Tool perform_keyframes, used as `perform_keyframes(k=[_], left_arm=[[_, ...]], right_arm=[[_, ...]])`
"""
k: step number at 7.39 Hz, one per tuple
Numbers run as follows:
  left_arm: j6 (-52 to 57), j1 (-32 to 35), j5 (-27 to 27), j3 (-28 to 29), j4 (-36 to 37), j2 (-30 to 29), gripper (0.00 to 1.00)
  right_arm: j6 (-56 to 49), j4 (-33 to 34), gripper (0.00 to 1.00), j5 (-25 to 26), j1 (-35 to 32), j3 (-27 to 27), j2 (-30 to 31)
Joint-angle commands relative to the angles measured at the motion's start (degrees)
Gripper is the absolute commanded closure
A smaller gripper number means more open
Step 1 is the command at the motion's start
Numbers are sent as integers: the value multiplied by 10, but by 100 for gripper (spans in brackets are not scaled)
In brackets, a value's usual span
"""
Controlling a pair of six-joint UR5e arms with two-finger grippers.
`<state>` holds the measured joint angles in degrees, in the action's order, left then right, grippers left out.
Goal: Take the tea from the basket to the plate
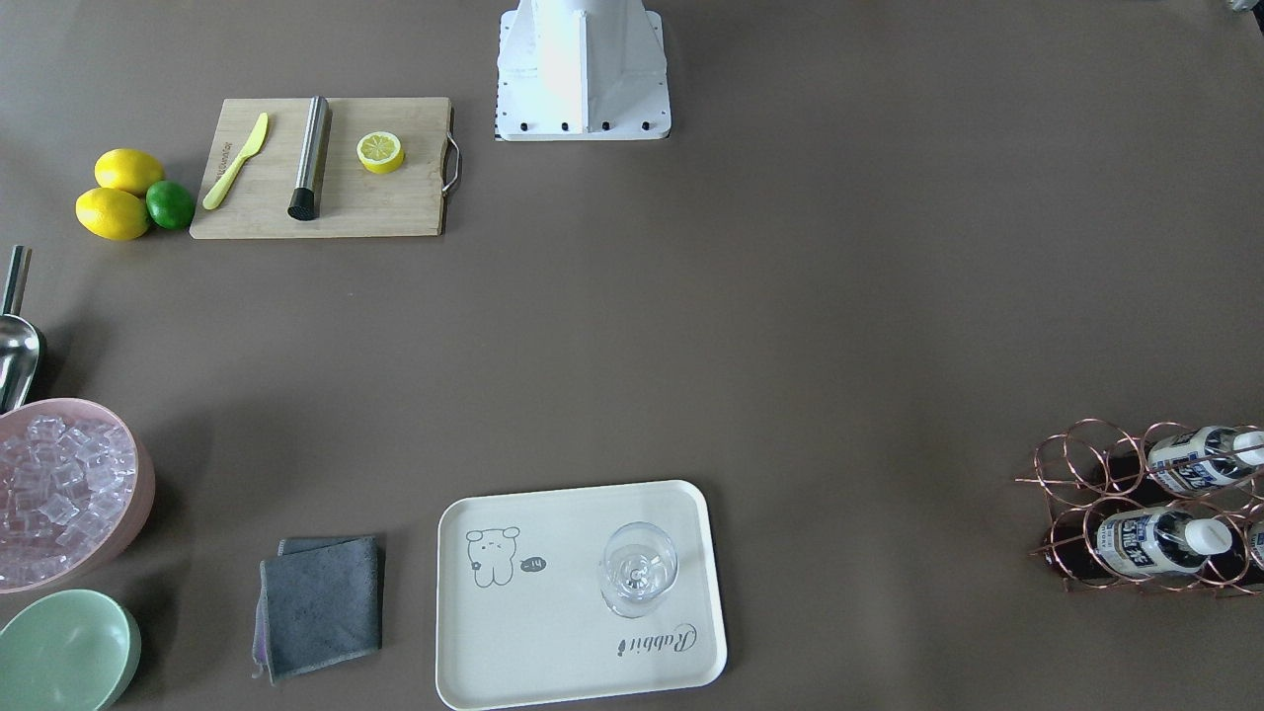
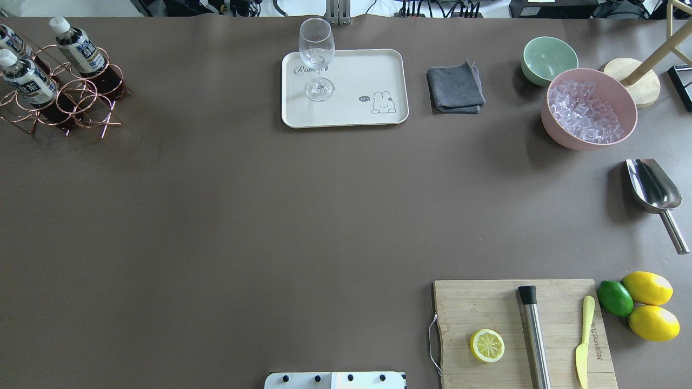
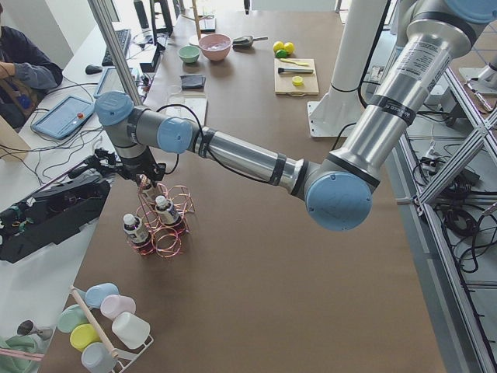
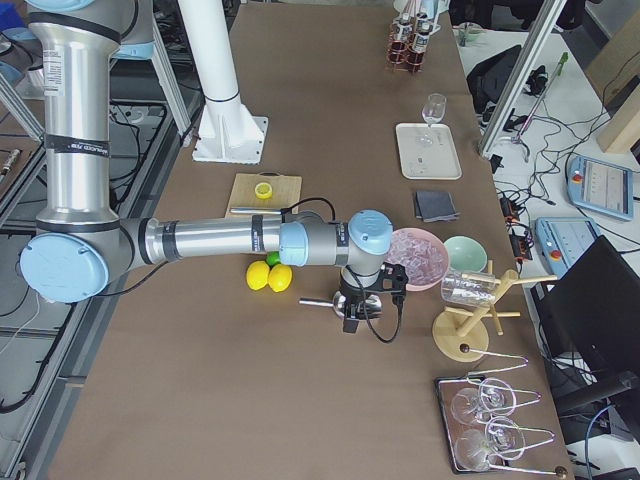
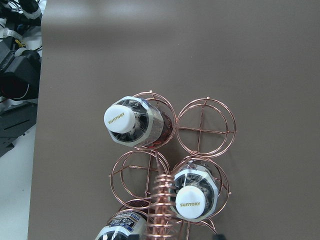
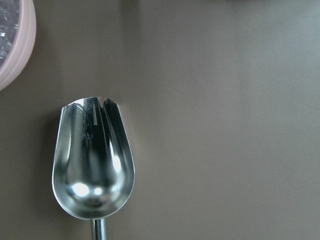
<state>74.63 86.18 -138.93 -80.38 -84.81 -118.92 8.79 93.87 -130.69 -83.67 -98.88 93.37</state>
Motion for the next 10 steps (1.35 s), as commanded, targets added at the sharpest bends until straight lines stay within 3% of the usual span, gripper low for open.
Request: perform_keyframes(k=[1,4,8,10], left_arm=[[1,6,-2,-2,2,0,100],[5,27,-5,-30,43,-3,100],[9,61,-5,-177,180,-1,100],[9,60,-4,-222,261,-43,100]], right_arm=[[0,0,0,0,0,1,-1],[0,0,0,0,0,0,-1],[0,0,0,23,0,-7,-2],[0,0,0,25,0,-5,-2]])
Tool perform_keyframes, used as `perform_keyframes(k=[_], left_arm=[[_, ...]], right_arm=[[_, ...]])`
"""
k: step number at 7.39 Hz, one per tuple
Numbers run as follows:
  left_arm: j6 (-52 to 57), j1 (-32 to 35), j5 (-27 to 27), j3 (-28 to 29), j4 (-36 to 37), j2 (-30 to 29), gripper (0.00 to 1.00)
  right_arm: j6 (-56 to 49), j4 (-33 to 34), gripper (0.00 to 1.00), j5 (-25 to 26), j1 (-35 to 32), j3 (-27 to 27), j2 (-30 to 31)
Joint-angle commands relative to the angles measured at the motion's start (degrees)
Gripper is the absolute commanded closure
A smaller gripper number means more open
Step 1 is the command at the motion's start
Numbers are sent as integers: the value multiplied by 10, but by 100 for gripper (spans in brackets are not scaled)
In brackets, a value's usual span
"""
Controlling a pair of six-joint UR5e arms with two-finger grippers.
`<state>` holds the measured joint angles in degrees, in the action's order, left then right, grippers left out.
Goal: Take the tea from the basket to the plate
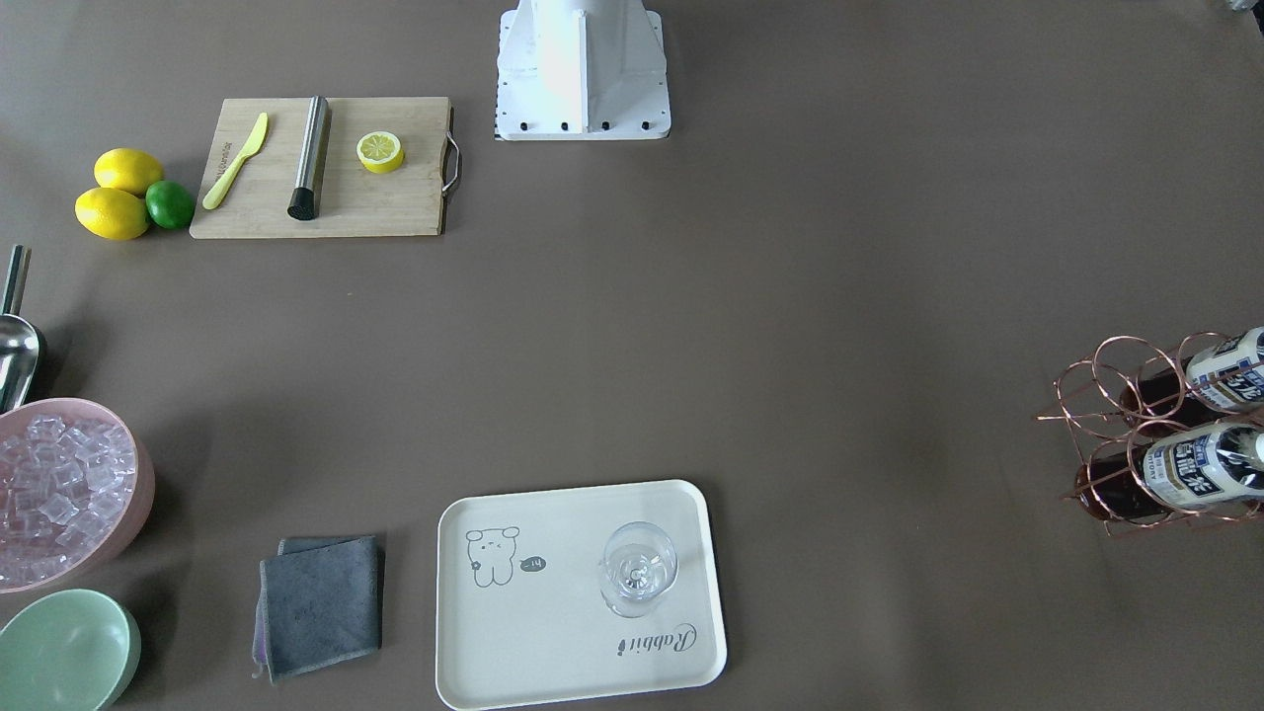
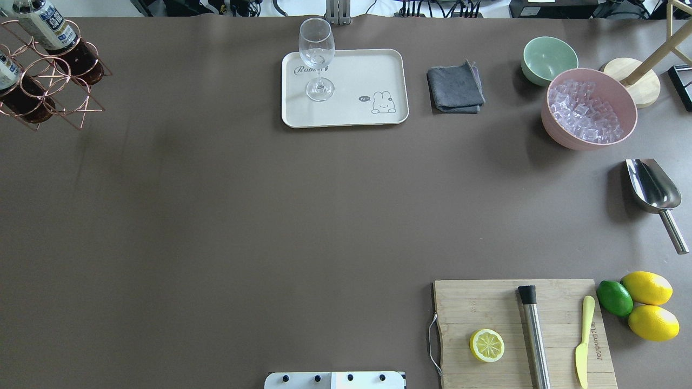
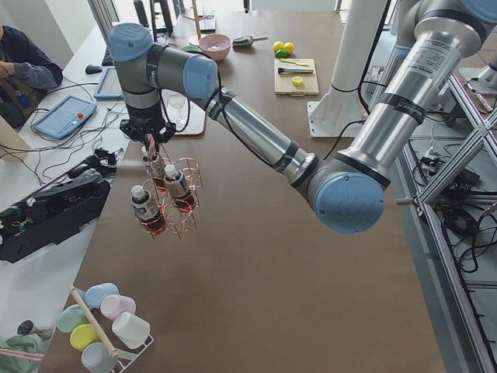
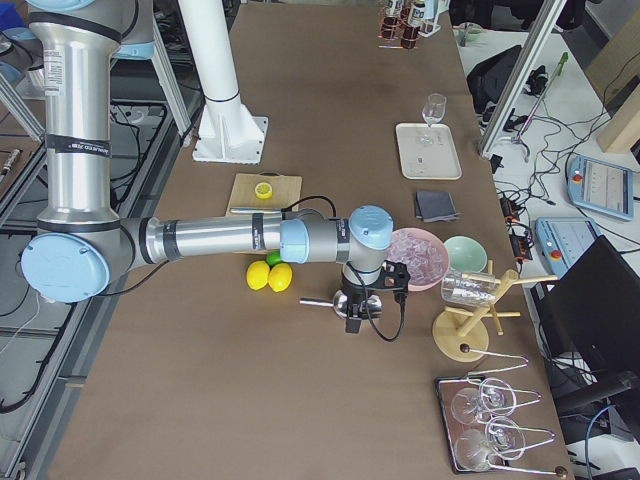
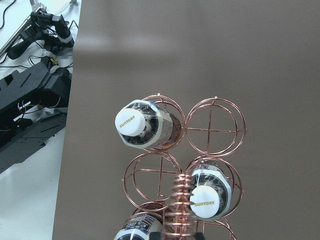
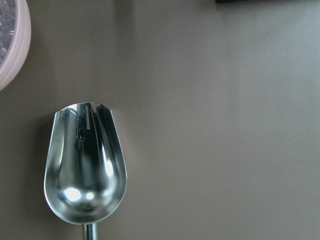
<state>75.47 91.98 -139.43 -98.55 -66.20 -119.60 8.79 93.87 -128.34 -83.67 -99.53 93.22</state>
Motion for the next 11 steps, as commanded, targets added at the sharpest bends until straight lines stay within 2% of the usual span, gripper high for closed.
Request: perform_keyframes(k=[1,4,8,9,11], left_arm=[[1,3,2,-72,112,-45,100],[-10,-24,1,-154,123,-45,100],[-194,-143,6,-255,137,-55,100],[-224,-171,7,-256,137,-68,100],[-305,-235,44,-260,134,-96,100]], right_arm=[[0,-1,0,3,0,6,-1],[0,-1,0,10,5,7,-5],[1,-1,0,7,13,7,-9],[1,-1,0,-8,25,7,-19],[2,-1,0,-16,67,-6,-96]])
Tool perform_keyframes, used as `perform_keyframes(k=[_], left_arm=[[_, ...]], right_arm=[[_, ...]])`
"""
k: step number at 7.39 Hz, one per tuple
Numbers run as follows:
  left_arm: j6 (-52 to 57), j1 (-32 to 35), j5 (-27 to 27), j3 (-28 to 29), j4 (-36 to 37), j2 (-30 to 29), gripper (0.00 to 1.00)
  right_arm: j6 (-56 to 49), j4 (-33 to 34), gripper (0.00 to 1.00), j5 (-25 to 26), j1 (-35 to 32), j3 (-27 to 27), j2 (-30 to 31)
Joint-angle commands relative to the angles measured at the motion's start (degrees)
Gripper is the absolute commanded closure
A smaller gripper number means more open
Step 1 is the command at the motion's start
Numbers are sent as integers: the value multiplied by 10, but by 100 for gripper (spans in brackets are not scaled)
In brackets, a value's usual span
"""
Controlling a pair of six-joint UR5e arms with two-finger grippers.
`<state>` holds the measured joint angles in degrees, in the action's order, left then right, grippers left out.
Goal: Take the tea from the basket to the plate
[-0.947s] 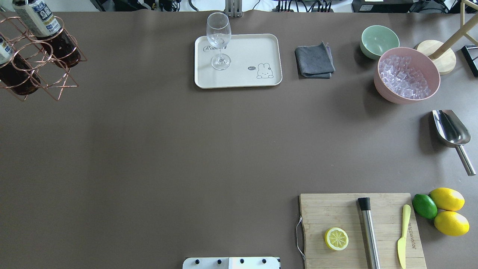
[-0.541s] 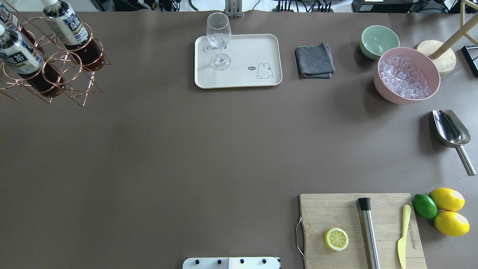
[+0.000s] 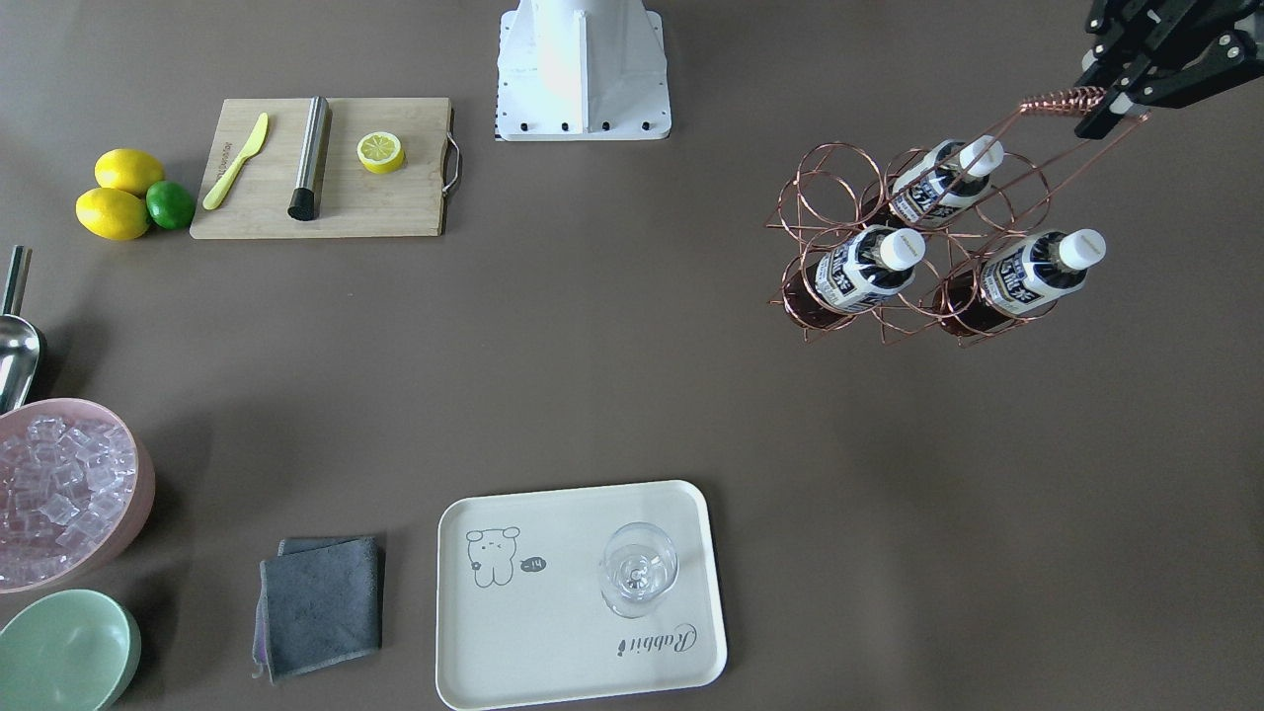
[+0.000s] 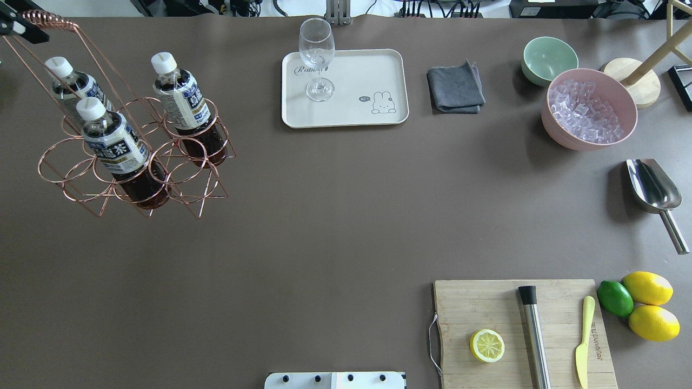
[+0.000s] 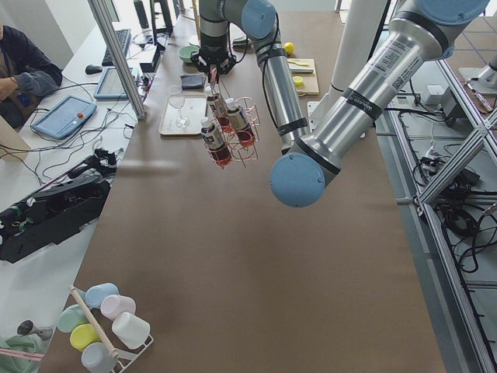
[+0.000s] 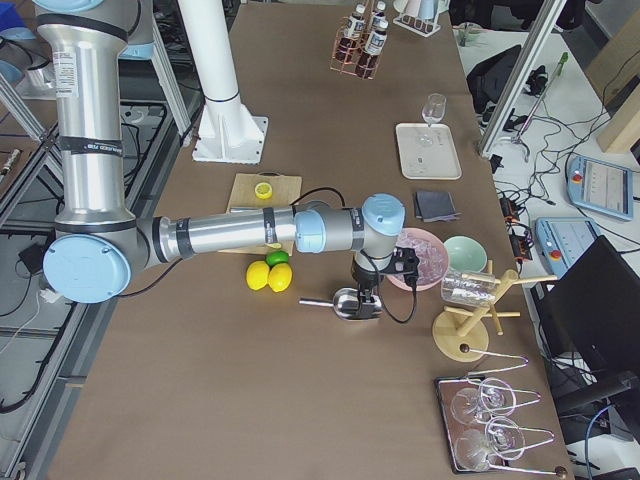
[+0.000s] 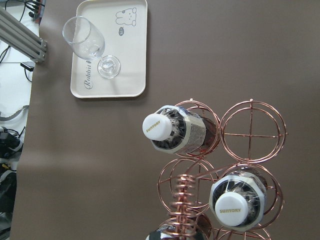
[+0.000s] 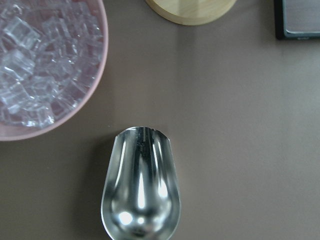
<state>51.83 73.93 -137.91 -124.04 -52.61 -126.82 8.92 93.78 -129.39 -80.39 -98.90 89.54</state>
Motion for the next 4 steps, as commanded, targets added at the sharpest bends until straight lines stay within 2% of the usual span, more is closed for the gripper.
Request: perform_keyframes(k=[1,3,4], left_arm=[[-107,-83,37,-5,-2,-40,100],[-167,-143,69,0,-4,-70,100],[-200,-174,90,4,-4,-86,100]], right_arm=[[18,0,0,-2,67,-22,-106],[31,-24,0,-6,122,-38,-188],[98,-84,0,-7,146,-61,-190]])
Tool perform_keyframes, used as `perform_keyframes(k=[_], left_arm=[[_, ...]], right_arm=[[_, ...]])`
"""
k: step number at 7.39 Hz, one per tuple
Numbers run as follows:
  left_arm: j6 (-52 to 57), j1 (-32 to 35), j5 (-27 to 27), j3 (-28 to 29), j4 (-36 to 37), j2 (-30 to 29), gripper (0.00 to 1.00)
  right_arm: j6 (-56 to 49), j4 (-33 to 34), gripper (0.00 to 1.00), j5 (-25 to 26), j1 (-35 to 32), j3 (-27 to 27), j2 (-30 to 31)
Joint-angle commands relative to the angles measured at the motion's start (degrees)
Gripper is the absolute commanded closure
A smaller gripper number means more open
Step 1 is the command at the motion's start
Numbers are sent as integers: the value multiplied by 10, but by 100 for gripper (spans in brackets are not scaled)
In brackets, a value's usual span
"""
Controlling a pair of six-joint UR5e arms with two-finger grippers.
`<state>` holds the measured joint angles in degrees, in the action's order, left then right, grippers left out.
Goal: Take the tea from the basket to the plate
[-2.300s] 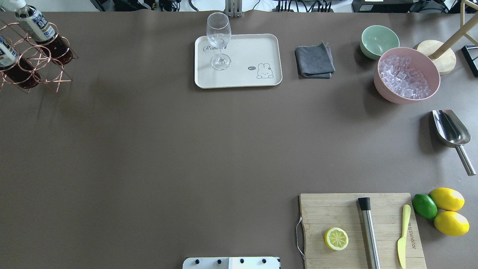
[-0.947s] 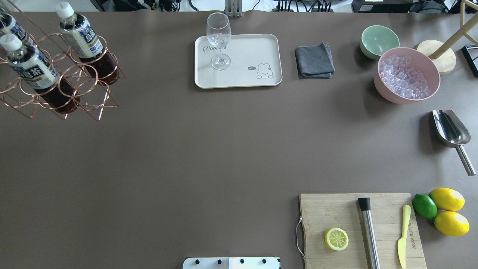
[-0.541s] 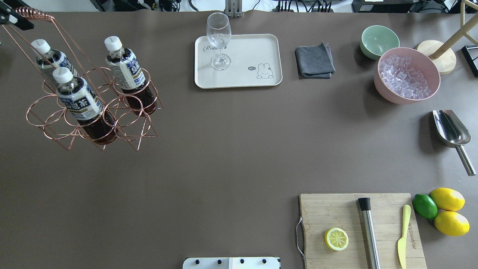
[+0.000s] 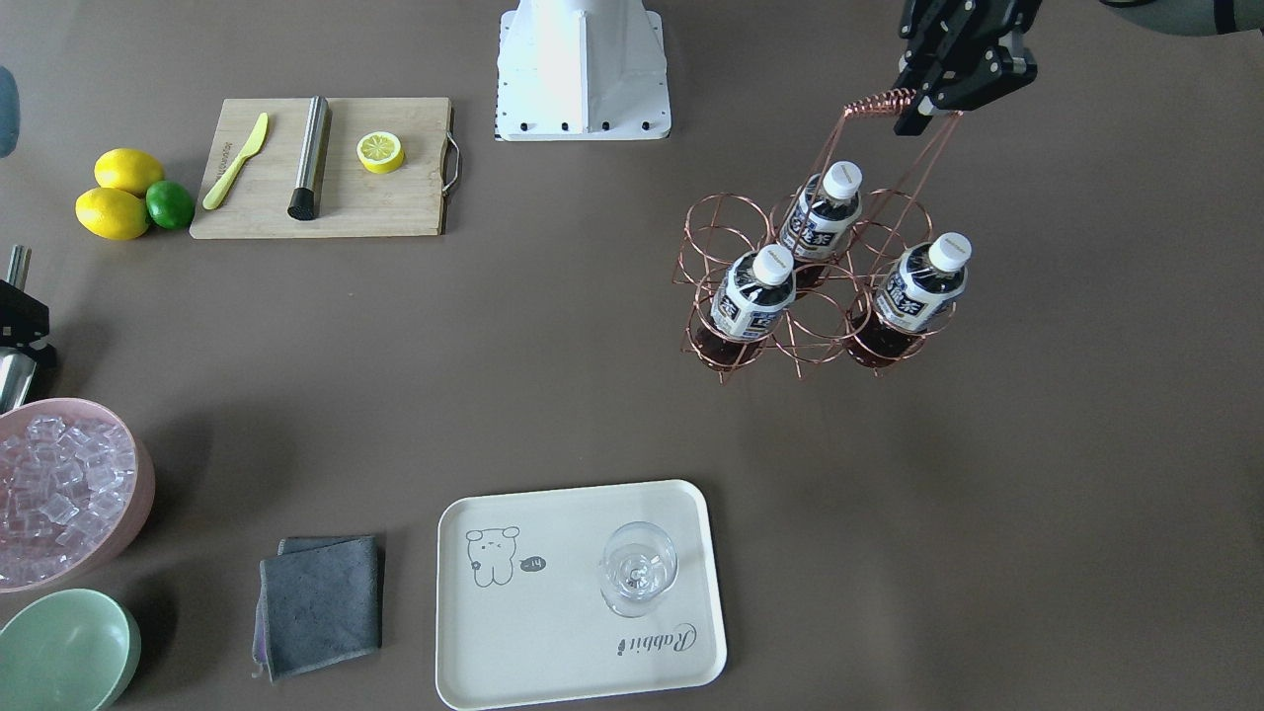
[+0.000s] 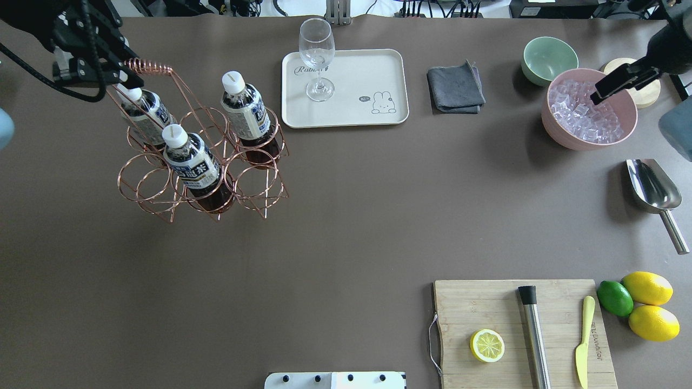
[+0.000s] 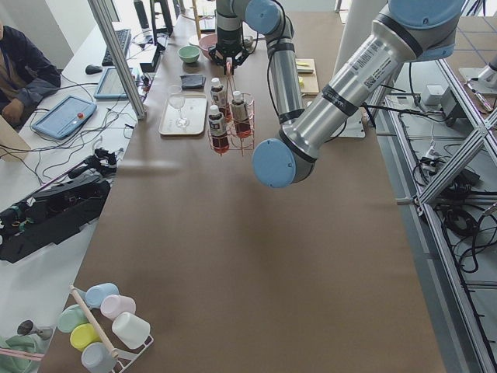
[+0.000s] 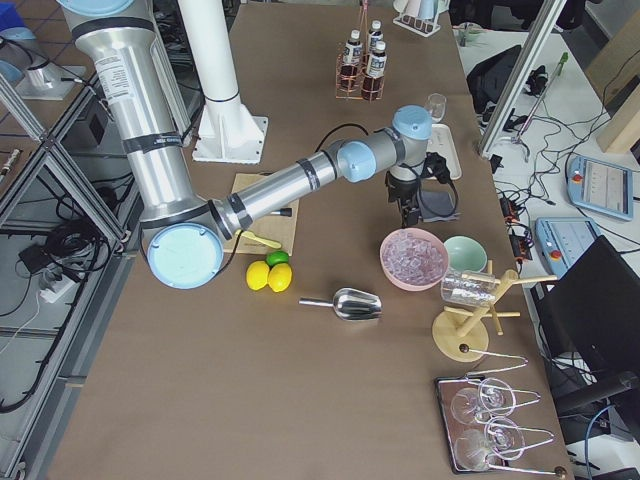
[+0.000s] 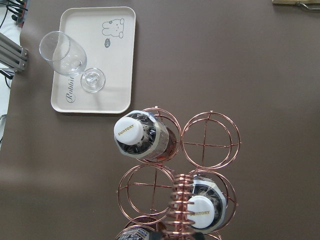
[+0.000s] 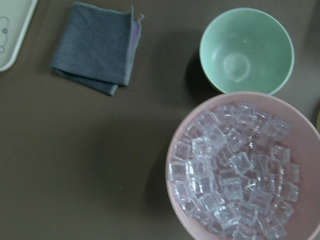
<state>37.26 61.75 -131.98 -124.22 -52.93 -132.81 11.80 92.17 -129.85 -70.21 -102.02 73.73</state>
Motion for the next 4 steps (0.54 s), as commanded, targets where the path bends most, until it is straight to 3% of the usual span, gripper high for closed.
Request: perform_keyframes(k=[1,3,4], left_arm=[[-81,-79,54,7,-2,-38,100],[-122,-121,73,14,-9,-53,100],[-140,-142,96,15,-19,-53,100]], right_arm=[[116,-158,0,-2,67,-27,-28],[138,-287,0,-2,83,-28,-4],[146,-378,0,-2,90,-28,37]])
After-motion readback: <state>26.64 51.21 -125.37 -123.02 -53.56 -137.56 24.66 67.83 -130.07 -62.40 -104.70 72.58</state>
